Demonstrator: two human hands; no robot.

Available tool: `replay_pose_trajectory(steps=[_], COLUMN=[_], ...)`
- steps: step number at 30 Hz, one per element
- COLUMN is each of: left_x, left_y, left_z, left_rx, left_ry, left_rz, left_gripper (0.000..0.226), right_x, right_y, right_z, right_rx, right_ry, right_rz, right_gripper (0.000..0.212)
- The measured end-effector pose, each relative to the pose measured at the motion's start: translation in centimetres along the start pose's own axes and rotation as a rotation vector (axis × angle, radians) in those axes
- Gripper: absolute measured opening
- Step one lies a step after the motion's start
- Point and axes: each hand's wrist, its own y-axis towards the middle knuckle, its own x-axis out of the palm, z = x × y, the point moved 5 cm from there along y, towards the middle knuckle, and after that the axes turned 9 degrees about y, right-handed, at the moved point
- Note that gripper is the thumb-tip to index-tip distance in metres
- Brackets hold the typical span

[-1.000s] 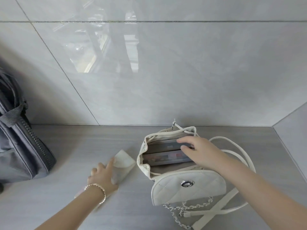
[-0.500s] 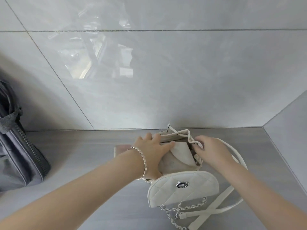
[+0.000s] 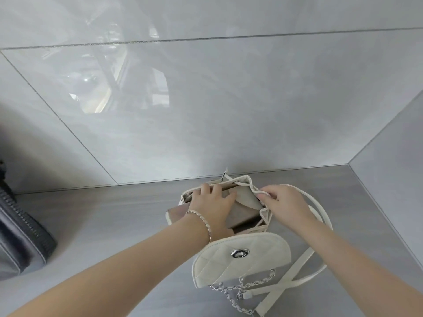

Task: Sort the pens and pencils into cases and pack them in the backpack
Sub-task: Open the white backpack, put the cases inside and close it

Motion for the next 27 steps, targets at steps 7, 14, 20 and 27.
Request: replay_pose_trajectory(steps=[7,14,20,27], left_x=[-0.6,0.3,0.1,0.2], left_y=[0.8,1.8,2.2,2.7], left_z=[1.5,0.1,1.7,1.9], left_rx=[0.163,0.26,0.305,0.252], left_ry=[0.093,-0.011,-0.014,-0.134], left_rz=[0.136,-0.001,-0.026,0.097], left_gripper=[0.078,0.06,0.065,0.079], right_x=[0.5,0.8,0.8,1.6], right_y=[0.3,1.1,1.2,-0.2], right_z=[-1.0,-1.3,-1.1,-2.6], right_rx=[-0.067,0.003,-0.026,-0.293], right_ry=[-0.26,-0.143,-0.146,-0.14], right_rz=[0.003,0.059,0.005,0.108], right_gripper=[0.024,0.019,0.023,0.035])
